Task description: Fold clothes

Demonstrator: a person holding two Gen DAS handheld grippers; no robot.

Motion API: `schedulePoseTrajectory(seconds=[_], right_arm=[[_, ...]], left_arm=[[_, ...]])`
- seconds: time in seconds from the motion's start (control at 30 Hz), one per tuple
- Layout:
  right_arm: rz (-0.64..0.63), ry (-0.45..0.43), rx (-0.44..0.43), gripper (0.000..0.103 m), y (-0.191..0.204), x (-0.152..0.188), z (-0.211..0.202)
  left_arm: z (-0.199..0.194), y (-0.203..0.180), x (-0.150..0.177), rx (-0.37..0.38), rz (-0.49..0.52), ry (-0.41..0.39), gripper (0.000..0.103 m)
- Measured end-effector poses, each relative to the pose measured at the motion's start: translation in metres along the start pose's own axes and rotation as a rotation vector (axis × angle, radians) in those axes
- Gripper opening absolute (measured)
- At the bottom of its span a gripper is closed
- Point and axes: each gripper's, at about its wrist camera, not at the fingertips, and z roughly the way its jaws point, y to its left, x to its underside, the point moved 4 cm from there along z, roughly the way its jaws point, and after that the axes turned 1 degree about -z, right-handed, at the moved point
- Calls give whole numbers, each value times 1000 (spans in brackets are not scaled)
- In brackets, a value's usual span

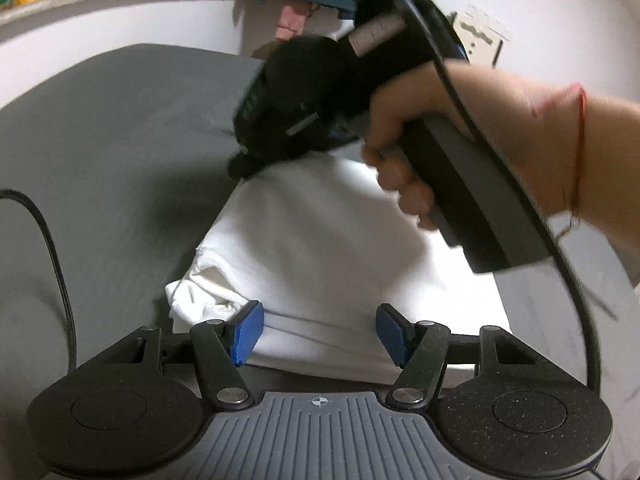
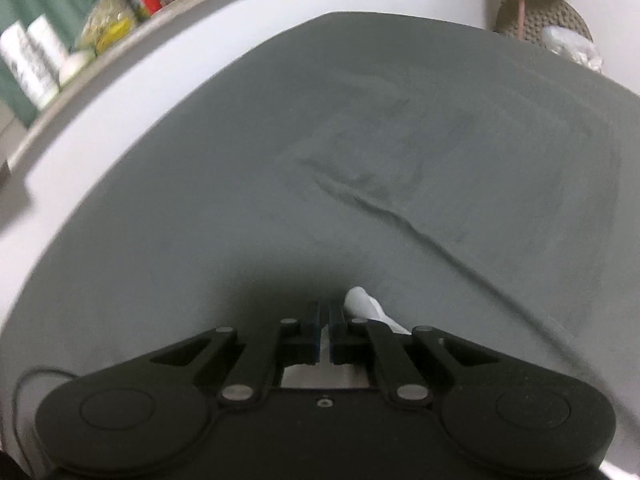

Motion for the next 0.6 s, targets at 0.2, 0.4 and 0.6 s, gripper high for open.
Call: schedulePoseTrajectory(seconds=[0.2,0.4,0.6], right_arm=[[-101,-17,54,7,8,6,-58],[-57,61,134,7,-6,28,-35],[140,-50,82,8,-26,23,-20]], left_arm=[[-20,-3,-3,34,-38,-24,63],[-32,-5,-7,41,-40,-69,63],[-41,2,-5,27,-90,-61,63]])
